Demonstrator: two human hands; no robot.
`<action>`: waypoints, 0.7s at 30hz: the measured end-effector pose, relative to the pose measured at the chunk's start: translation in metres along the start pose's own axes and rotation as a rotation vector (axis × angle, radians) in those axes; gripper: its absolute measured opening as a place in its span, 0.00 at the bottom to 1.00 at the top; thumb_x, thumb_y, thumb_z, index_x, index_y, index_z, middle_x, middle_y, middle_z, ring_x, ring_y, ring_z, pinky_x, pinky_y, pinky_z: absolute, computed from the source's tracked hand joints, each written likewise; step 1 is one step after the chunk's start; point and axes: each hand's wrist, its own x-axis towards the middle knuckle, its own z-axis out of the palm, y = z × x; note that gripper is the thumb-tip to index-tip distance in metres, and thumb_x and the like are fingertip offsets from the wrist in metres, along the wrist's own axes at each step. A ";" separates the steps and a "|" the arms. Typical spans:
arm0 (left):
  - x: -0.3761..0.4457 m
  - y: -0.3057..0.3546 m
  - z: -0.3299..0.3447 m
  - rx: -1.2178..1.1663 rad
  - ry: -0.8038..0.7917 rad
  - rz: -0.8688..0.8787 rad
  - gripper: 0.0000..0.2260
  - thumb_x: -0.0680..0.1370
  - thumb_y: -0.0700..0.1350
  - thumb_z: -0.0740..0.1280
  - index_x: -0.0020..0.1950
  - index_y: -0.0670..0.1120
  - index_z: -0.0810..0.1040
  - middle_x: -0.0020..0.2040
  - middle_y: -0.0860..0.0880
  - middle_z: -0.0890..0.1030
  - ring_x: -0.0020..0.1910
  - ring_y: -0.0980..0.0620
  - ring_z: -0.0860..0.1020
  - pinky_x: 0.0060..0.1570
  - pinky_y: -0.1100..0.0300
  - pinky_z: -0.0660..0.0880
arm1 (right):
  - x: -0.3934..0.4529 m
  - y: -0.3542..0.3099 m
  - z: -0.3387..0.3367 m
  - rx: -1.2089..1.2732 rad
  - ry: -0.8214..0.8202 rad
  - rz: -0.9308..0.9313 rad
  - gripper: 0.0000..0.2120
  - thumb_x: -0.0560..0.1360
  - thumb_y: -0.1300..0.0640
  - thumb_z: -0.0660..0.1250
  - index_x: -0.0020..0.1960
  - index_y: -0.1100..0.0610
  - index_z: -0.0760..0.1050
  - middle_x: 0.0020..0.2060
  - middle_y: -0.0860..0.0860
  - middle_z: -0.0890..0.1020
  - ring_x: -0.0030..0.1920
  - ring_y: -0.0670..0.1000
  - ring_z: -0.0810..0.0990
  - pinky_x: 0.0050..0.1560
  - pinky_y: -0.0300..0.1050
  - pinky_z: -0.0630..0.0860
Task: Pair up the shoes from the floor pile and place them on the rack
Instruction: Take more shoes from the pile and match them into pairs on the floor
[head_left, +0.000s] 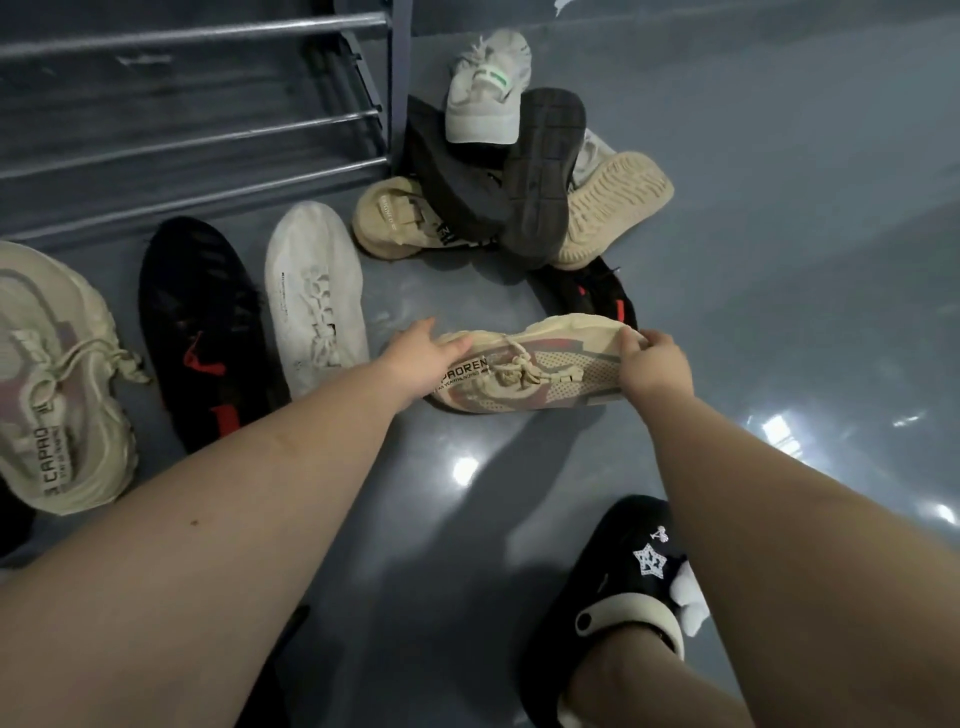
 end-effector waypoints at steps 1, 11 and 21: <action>-0.003 -0.003 -0.001 -0.012 0.008 0.005 0.30 0.77 0.56 0.64 0.75 0.46 0.62 0.73 0.42 0.65 0.71 0.44 0.66 0.71 0.52 0.62 | -0.002 -0.002 -0.001 0.003 0.004 -0.017 0.23 0.81 0.46 0.54 0.70 0.58 0.67 0.66 0.59 0.72 0.64 0.60 0.72 0.60 0.51 0.69; -0.069 -0.021 -0.063 -0.165 -0.177 0.038 0.22 0.77 0.52 0.66 0.68 0.47 0.69 0.60 0.46 0.77 0.45 0.50 0.78 0.37 0.57 0.76 | -0.053 -0.064 -0.005 0.055 -0.047 -0.174 0.21 0.79 0.44 0.57 0.69 0.50 0.69 0.64 0.52 0.74 0.55 0.55 0.76 0.54 0.53 0.77; -0.187 -0.081 -0.103 -0.275 -0.173 -0.014 0.17 0.79 0.48 0.64 0.66 0.45 0.70 0.52 0.49 0.80 0.47 0.52 0.80 0.44 0.54 0.81 | -0.162 -0.094 0.020 0.424 -0.140 -0.136 0.31 0.75 0.41 0.63 0.73 0.55 0.63 0.65 0.53 0.74 0.62 0.56 0.75 0.62 0.50 0.72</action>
